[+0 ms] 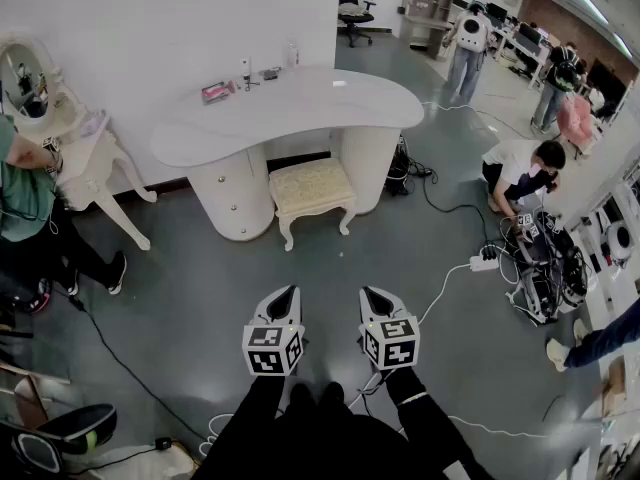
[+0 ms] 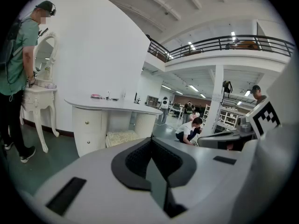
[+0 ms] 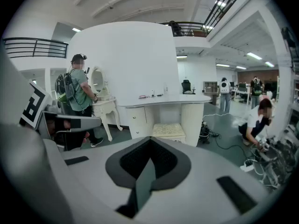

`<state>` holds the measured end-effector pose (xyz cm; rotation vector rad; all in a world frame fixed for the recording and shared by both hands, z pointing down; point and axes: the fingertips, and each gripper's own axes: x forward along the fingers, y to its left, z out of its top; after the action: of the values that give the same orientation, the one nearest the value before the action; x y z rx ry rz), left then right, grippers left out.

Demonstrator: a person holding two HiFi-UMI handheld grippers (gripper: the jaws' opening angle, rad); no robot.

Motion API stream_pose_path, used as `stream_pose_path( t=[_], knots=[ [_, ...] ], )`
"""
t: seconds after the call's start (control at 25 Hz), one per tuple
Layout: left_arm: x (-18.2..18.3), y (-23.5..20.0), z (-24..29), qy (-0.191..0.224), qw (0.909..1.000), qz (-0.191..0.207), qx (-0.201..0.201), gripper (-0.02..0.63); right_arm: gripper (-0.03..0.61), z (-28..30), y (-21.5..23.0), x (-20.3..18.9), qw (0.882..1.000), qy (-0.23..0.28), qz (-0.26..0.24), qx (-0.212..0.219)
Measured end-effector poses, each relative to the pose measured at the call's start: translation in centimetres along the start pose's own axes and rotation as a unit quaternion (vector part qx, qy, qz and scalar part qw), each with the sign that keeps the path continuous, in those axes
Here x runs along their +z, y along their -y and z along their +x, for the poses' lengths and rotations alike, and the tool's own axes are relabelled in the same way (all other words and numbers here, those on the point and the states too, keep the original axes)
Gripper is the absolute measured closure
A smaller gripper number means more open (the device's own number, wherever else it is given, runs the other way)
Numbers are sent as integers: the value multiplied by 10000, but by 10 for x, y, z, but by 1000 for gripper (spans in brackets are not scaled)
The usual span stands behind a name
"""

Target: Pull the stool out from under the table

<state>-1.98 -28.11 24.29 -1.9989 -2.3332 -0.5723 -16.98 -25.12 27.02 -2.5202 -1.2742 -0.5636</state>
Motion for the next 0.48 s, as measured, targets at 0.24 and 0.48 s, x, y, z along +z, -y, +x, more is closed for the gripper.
stream_pose_path(
  t=[0.24,0.48],
  knots=[
    [-3,3,2,-52,10000,-5,-8,604,575,1,2,-3,10000,-31,-6,31],
    [-12,2,4,-150,9998,-68,65,604,575,0,14,-6,9999,86,125,-74]
  ],
)
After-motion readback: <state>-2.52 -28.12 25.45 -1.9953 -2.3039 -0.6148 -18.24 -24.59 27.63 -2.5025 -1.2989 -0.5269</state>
